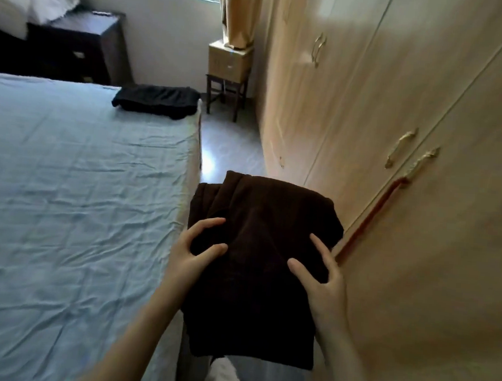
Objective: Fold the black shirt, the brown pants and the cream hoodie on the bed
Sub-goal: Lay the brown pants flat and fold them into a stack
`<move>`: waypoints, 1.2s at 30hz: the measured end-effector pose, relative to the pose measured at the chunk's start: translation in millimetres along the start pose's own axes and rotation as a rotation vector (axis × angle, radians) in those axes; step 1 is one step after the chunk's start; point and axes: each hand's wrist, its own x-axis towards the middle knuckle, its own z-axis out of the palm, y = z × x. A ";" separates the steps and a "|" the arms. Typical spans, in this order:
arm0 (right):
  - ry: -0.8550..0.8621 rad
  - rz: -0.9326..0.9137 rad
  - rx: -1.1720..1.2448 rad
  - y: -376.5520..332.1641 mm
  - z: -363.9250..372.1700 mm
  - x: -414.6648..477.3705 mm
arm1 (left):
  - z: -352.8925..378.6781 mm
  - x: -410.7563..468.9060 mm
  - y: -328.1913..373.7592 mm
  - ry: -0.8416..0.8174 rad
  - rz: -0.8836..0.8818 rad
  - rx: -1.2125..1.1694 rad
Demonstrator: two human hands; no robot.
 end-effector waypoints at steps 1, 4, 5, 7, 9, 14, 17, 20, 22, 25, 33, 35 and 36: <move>-0.018 -0.005 -0.010 -0.1 7.7 26.8 | -0.3 22.8 -2.9 0.021 0.000 0.001; -0.051 -0.015 -0.015 -5.7 30.2 103.3 | -2.8 94.3 -4.8 0.061 -0.002 -0.002; -0.062 -0.019 -0.015 -9.3 38.3 126.7 | -4.8 116.1 -3.6 0.078 0.003 0.003; -0.089 -0.024 -0.029 -15.8 53.5 172.1 | -9.1 157.4 -0.2 0.120 0.006 0.018; -0.129 -0.018 -0.039 -20.2 69.6 213.6 | -14.7 193.7 0.9 0.157 0.003 0.027; -0.225 -0.018 -0.038 -15.7 115.1 328.7 | -25.6 291.1 -13.8 0.250 -0.010 0.050; -0.259 0.000 -0.043 -6.0 146.2 408.7 | -30.4 359.4 -32.6 0.281 -0.035 0.055; -0.280 0.015 -0.039 5.3 174.6 484.4 | -33.4 432.3 -46.1 0.313 -0.065 0.087; -0.311 0.028 -0.049 4.8 190.9 544.2 | -30.3 488.7 -49.7 0.363 -0.093 0.104; -0.344 0.056 -0.072 -6.9 221.3 632.9 | -30.9 571.5 -47.5 0.415 -0.112 0.119; -0.418 0.068 -0.101 -12.8 316.0 830.6 | -62.5 769.8 -71.1 0.482 -0.141 0.145; -0.439 0.061 -0.100 -4.5 347.5 880.1 | -77.0 819.4 -86.5 0.488 -0.140 0.154; -0.446 0.052 -0.107 -0.3 364.4 904.3 | -85.6 843.7 -95.2 0.490 -0.139 0.155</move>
